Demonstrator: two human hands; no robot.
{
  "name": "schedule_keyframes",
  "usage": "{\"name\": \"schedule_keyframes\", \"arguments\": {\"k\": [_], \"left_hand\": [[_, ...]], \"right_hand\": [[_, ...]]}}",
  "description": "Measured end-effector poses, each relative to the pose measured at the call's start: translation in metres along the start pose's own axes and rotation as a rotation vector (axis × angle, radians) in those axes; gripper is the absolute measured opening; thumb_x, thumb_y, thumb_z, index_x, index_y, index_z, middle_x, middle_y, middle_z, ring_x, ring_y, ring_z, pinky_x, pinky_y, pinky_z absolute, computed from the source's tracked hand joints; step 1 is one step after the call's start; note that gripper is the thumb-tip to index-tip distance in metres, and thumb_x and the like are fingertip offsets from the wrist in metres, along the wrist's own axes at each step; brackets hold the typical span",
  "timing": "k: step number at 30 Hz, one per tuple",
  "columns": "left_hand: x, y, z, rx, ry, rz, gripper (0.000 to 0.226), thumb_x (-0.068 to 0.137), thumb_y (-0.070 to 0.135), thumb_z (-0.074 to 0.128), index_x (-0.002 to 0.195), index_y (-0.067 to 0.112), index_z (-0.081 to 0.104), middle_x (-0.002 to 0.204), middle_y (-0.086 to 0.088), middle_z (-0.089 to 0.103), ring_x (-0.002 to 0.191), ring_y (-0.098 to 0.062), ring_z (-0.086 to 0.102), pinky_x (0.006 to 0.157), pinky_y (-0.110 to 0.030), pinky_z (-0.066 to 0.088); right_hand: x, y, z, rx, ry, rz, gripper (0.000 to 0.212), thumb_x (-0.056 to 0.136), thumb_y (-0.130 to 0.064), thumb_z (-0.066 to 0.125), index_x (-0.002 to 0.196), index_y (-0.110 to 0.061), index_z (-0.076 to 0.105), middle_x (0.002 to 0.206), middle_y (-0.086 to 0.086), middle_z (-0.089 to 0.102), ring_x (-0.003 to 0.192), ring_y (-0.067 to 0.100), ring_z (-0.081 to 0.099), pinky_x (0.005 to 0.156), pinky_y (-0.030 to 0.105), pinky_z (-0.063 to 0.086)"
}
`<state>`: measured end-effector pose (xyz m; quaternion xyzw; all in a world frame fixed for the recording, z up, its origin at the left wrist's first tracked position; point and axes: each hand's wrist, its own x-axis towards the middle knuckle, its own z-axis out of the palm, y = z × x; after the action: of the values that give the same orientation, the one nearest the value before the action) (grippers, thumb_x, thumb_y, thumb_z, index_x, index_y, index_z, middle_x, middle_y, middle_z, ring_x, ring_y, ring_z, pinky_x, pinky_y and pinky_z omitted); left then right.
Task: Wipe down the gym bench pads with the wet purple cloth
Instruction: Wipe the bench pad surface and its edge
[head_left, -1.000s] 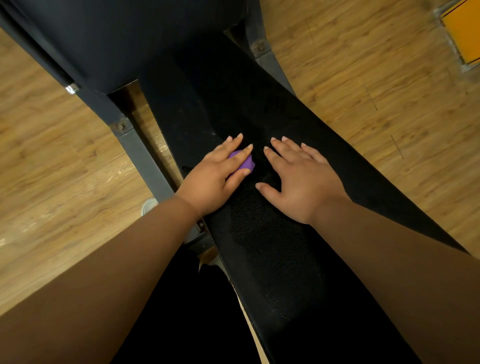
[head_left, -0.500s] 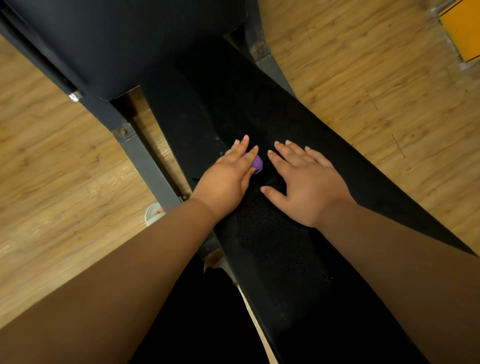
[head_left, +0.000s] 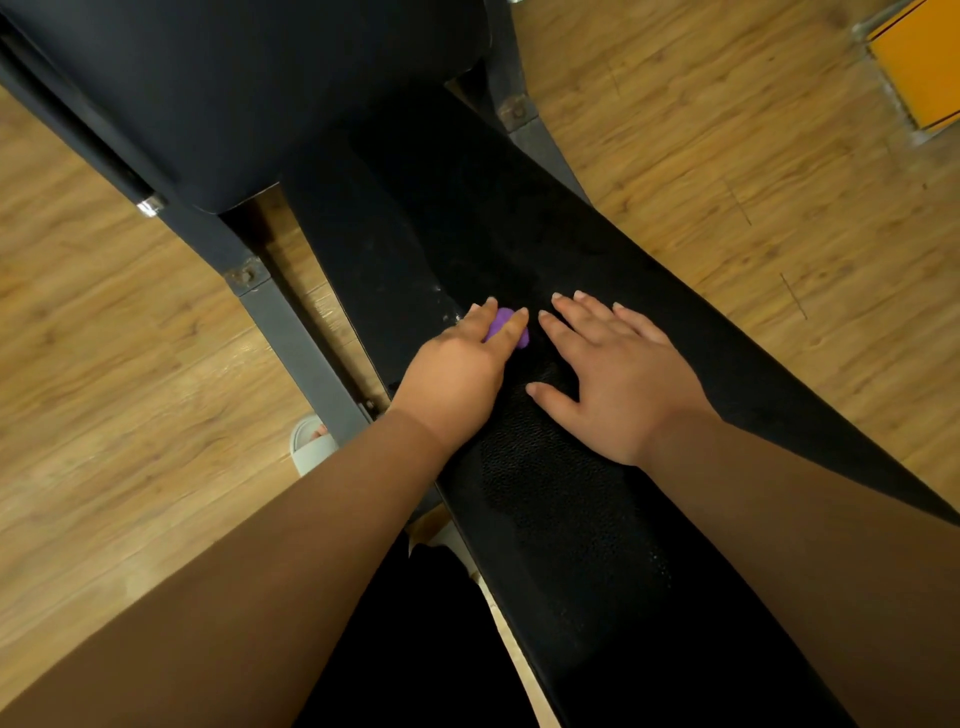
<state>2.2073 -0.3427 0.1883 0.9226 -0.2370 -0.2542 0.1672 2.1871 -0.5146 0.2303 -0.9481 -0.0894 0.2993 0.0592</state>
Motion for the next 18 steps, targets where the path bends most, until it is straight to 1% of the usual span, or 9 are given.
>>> {"name": "schedule_keyframes", "arguments": {"k": [2,4,6,8,9,11,13,15,18], "left_hand": [[-0.015,0.001,0.005,-0.057,0.078,0.081,0.051,0.094,0.006,0.049,0.145,0.011,0.043,0.146,-0.026,0.04,0.131,-0.039,0.047,0.102,-0.043,0.044],[-0.033,-0.004,0.016,-0.097,0.17,0.176,0.049,0.082,-0.001,0.063,0.13,0.004,0.059,0.132,-0.029,0.054,0.118,-0.043,0.057,0.096,-0.048,0.043],[-0.04,-0.007,0.022,-0.114,0.173,0.224,0.055,0.077,-0.006,0.072,0.13,0.003,0.058,0.135,-0.027,0.052,0.122,-0.044,0.053,0.099,-0.05,0.034],[-0.033,-0.006,0.017,-0.136,0.157,0.228,0.059,0.079,-0.005,0.071,0.135,0.005,0.054,0.142,-0.025,0.046,0.129,-0.042,0.047,0.103,-0.049,0.033],[-0.026,-0.004,0.012,-0.152,0.128,0.203,0.059,0.085,-0.003,0.066,0.14,0.008,0.049,0.148,-0.022,0.039,0.135,-0.04,0.04,0.107,-0.045,0.033],[-0.008,-0.003,0.004,-0.139,0.066,0.126,0.059,0.097,0.005,0.051,0.151,0.018,0.03,0.16,-0.011,0.016,0.147,-0.028,0.017,0.116,-0.037,0.024],[0.004,-0.005,0.001,-0.132,0.024,0.079,0.059,0.101,0.011,0.043,0.153,0.023,0.018,0.162,-0.005,0.005,0.15,-0.02,0.005,0.118,-0.032,0.016],[0.001,-0.005,0.002,-0.142,0.035,0.102,0.057,0.1,0.01,0.044,0.152,0.02,0.024,0.162,-0.008,0.011,0.149,-0.022,0.012,0.117,-0.034,0.021],[-0.021,-0.008,0.013,-0.163,0.086,0.224,0.046,0.094,0.01,0.047,0.14,0.007,0.048,0.147,-0.02,0.041,0.135,-0.037,0.042,0.107,-0.044,0.035]], "right_hand": [[-0.001,0.0,-0.001,0.01,0.0,-0.002,0.071,0.094,-0.061,0.031,0.154,-0.025,0.017,0.162,-0.004,0.009,0.149,0.009,0.0,0.12,0.032,0.0],[-0.001,0.0,-0.001,0.014,-0.001,-0.001,0.071,0.094,-0.061,0.031,0.154,-0.025,0.017,0.162,-0.003,0.009,0.149,0.009,0.001,0.12,0.032,0.001],[-0.001,-0.001,-0.001,0.008,-0.002,0.001,0.071,0.094,-0.06,0.03,0.154,-0.025,0.017,0.162,-0.003,0.009,0.149,0.009,0.0,0.12,0.032,0.001],[0.0,-0.001,0.0,0.004,0.006,0.001,0.071,0.094,-0.06,0.03,0.154,-0.025,0.017,0.162,-0.003,0.009,0.149,0.009,0.001,0.12,0.032,0.001],[-0.001,-0.001,0.0,0.005,0.009,0.002,0.071,0.094,-0.06,0.03,0.154,-0.025,0.017,0.162,-0.003,0.01,0.149,0.009,0.001,0.12,0.032,0.001],[-0.001,-0.001,0.0,0.002,0.01,0.008,0.072,0.093,-0.061,0.03,0.154,-0.025,0.017,0.162,-0.004,0.009,0.149,0.009,0.001,0.12,0.031,0.0],[-0.001,-0.001,0.0,-0.002,0.003,0.009,0.072,0.093,-0.061,0.03,0.154,-0.025,0.016,0.162,-0.004,0.008,0.149,0.009,0.001,0.12,0.032,0.0],[0.0,-0.001,0.0,-0.005,-0.001,0.005,0.072,0.094,-0.062,0.03,0.154,-0.025,0.015,0.162,-0.004,0.008,0.149,0.009,0.0,0.12,0.032,0.001],[0.0,-0.001,-0.001,-0.004,-0.007,0.01,0.071,0.094,-0.061,0.029,0.154,-0.025,0.016,0.162,-0.004,0.008,0.149,0.009,0.0,0.121,0.033,0.001]]}}
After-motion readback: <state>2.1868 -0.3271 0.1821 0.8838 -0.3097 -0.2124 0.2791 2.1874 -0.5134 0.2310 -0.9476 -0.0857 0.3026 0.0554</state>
